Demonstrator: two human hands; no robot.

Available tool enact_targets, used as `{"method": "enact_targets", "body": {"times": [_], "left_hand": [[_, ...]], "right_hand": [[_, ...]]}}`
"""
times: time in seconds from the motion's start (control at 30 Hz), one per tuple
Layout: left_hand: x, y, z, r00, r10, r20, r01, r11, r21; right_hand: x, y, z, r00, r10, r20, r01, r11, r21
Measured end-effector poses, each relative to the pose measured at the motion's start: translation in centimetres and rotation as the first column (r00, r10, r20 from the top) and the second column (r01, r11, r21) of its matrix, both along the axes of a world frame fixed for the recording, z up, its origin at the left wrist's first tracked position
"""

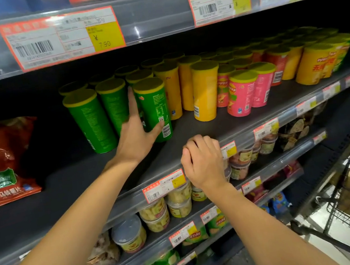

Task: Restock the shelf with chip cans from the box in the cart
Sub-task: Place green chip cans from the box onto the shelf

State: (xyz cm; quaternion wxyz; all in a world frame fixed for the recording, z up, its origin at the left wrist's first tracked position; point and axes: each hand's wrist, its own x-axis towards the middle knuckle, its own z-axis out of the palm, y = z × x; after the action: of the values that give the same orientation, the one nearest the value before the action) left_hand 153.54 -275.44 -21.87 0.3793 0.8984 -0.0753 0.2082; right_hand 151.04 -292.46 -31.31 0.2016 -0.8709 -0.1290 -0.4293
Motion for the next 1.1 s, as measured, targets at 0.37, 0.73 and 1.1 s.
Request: {"method": "enact_targets", "body": {"times": [0.37, 0.73, 1.1], "left_hand": [[-8.0, -5.3, -1.1, 0.985, -0.077, 0.151, 0.004, 0.901, 0.433], [-3.1, -25.7, -5.3, 0.866, -0.489, 0.108, 0.308, 0.691, 0.654], [-6.3, -50.4, -11.3, 0.568, -0.814, -0.122, 0.621, 0.326, 0.713]], "right_hand": [[-0.8, -4.6, 1.1, 0.971, 0.213, -0.113, -0.224, 0.969, -0.103], [-4.3, -27.0, -1.1, 0.962, -0.128, -0.241, 0.106, 0.989, -0.100], [-16.0, -46.0, -6.8, 0.759, -0.556, -0.338, 0.563, 0.822, -0.087]]}}
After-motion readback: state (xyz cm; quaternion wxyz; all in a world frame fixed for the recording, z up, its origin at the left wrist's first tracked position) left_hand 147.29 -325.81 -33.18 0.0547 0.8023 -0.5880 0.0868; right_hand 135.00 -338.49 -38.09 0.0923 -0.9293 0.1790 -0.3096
